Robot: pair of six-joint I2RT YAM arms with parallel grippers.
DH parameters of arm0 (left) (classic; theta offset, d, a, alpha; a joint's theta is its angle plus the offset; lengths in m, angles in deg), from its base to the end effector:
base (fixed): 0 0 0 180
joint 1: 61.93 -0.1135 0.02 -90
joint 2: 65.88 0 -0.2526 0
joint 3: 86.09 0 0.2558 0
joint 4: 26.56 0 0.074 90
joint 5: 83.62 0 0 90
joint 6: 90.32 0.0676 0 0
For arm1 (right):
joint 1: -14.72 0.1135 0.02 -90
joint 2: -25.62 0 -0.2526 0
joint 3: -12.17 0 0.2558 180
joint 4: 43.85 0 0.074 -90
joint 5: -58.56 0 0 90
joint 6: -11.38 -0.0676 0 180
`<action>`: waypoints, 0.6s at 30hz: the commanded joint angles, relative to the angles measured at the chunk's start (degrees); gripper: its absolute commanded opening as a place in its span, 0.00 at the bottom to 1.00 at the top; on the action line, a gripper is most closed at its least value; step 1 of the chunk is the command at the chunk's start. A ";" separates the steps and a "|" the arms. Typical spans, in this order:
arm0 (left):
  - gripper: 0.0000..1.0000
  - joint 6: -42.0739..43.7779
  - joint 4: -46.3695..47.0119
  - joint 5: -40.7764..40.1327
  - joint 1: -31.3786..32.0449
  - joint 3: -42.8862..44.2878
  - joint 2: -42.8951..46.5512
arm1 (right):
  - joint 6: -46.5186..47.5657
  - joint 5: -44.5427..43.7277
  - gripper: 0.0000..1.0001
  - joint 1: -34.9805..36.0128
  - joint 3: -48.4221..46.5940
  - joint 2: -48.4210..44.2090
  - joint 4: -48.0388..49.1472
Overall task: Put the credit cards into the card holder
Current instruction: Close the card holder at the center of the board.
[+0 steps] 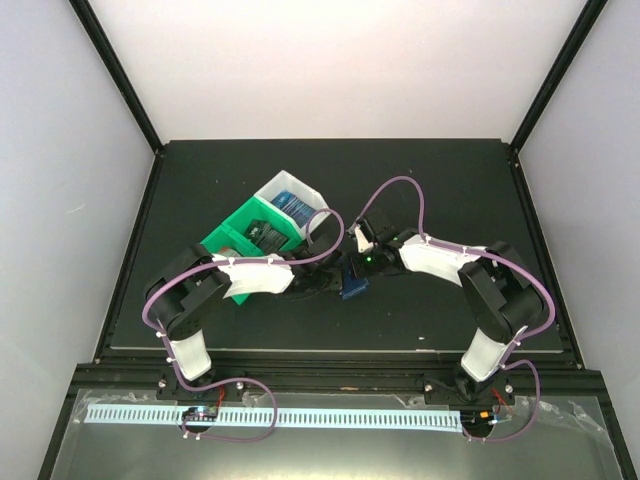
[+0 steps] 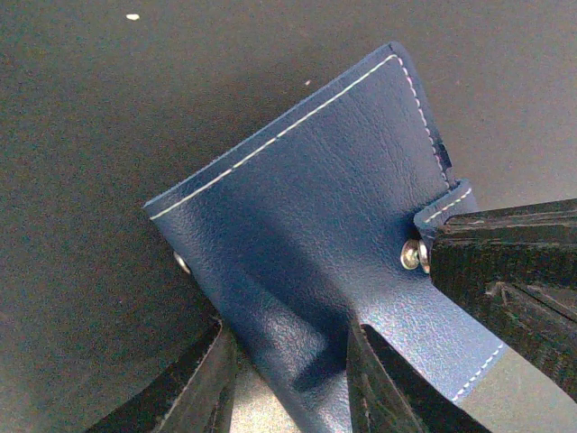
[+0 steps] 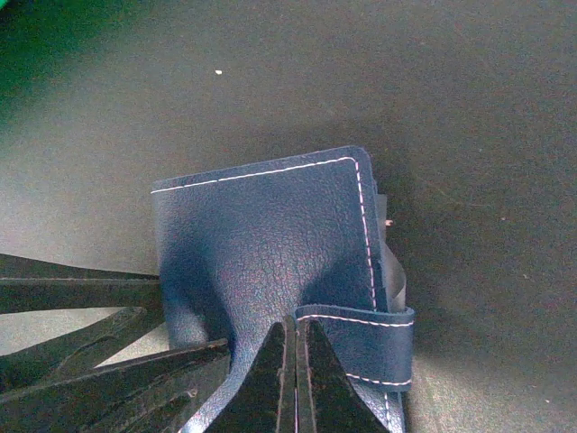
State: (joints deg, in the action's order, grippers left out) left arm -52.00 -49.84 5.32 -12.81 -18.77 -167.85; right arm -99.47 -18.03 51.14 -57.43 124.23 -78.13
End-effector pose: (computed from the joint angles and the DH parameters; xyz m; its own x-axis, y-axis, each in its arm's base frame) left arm 0.2352 -0.2699 0.0952 -0.9319 -0.1219 -0.3415 0.0296 0.9130 -0.4068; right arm 0.2678 0.2170 0.1144 -0.9072 -0.2390 -0.3463 -0.3622 0.8624 0.3536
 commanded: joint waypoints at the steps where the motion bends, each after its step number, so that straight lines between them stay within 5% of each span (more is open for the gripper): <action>1: 0.35 -0.26 -3.51 0.75 -0.39 -1.89 -4.19 | 0.16 4.93 0.01 0.91 0.57 0.81 -0.74; 18: 0.34 -0.58 -3.99 0.60 -0.43 -1.73 -4.63 | 0.29 4.81 0.01 0.89 0.34 -0.12 -0.13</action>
State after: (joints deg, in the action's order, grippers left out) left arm -52.02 -49.84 5.41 -12.81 -18.77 -167.90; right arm -99.49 -18.01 51.07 -57.25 123.68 -78.30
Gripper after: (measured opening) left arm 0.342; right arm 0.015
